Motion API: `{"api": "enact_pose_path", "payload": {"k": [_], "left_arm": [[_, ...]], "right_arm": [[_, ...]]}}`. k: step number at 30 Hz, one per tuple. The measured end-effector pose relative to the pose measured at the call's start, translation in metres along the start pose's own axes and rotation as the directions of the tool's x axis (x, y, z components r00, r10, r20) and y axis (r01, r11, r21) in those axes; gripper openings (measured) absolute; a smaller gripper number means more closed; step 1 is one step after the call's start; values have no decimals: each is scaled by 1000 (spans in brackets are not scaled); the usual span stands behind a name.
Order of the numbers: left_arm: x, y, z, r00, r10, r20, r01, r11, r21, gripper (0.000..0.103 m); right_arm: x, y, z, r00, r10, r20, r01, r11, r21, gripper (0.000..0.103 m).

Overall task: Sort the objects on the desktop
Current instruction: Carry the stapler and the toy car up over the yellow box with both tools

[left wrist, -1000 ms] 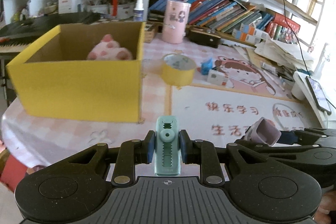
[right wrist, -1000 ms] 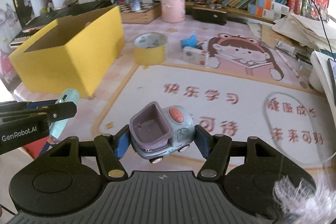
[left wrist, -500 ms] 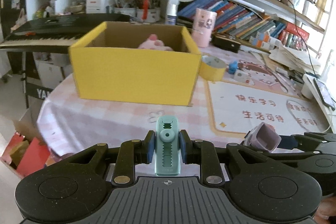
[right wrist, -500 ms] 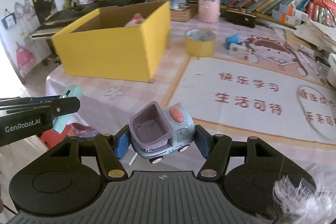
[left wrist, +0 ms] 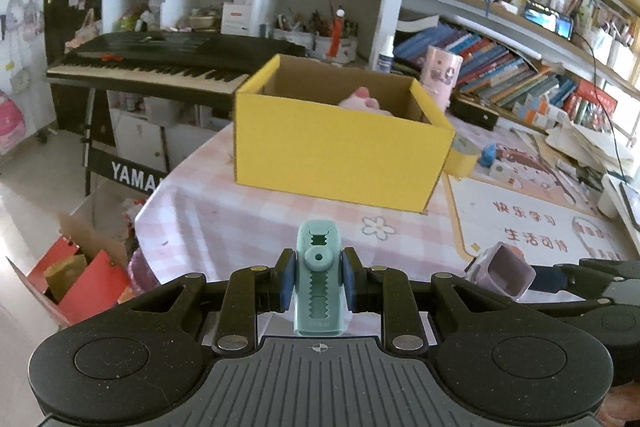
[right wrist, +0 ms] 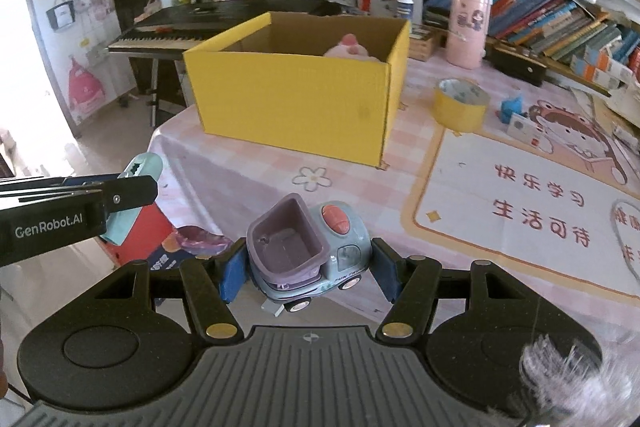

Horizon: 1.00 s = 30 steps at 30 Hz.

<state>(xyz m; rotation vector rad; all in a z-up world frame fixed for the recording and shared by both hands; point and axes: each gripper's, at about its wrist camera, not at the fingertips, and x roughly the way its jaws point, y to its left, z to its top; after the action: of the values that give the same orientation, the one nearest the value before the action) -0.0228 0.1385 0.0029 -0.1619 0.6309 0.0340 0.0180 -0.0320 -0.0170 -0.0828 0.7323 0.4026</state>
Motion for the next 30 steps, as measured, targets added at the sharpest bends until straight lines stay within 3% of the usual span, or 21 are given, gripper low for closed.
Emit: {"api": "enact_pose_path", "payload": {"k": [22, 30], "left_arm": [[14, 4, 29, 998, -1, 63, 2, 1000, -12, 23], [22, 4, 56, 993, 28, 113, -24, 999, -36, 23]], "right_arm": [[5, 6, 28, 998, 21, 57, -20, 1000, -22, 61], [16, 0, 61, 991, 55, 125, -48, 997, -53, 61]]}}
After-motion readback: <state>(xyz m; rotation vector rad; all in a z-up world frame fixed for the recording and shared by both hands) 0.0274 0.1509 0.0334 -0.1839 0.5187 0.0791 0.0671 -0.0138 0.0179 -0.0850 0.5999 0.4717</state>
